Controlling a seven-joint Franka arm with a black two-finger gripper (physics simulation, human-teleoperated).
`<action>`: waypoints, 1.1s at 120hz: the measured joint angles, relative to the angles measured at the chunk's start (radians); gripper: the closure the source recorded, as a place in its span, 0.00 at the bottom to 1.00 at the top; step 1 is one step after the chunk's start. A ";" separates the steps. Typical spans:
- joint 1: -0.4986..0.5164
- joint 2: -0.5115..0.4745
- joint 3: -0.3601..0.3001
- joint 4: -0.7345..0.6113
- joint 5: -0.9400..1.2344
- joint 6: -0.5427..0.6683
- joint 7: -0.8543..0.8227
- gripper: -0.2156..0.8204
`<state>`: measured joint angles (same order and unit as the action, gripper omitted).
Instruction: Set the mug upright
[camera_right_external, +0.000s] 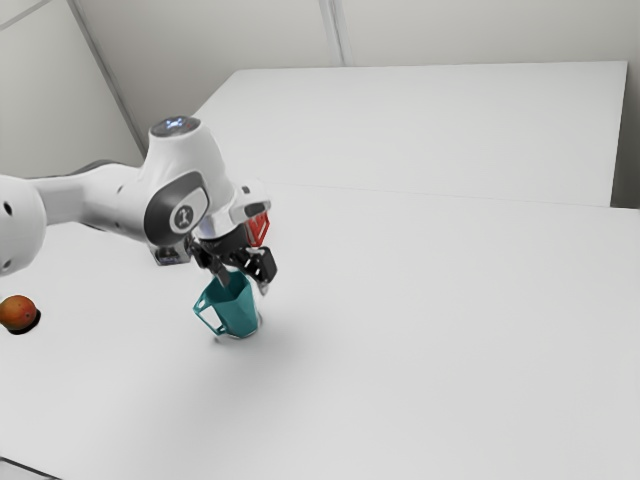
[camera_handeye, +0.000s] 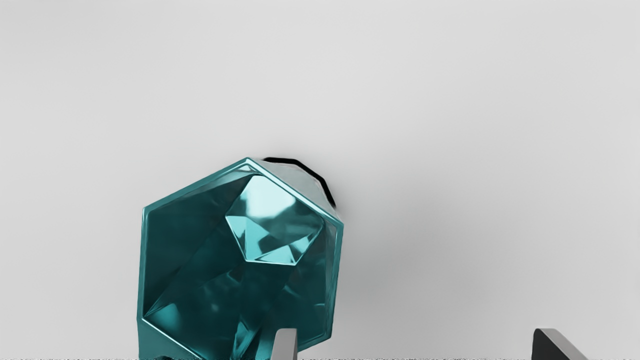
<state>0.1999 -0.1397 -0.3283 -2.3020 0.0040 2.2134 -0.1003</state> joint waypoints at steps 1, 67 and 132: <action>0.000 0.000 0.000 0.002 -0.001 -0.003 0.000 0.31; 0.000 0.055 0.006 0.395 -0.050 -0.380 -0.001 0.24; -0.125 0.160 0.116 0.723 -0.006 -0.629 -0.004 0.23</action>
<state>0.0753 0.0202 -0.2121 -1.5790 -0.0018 1.5849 -0.1045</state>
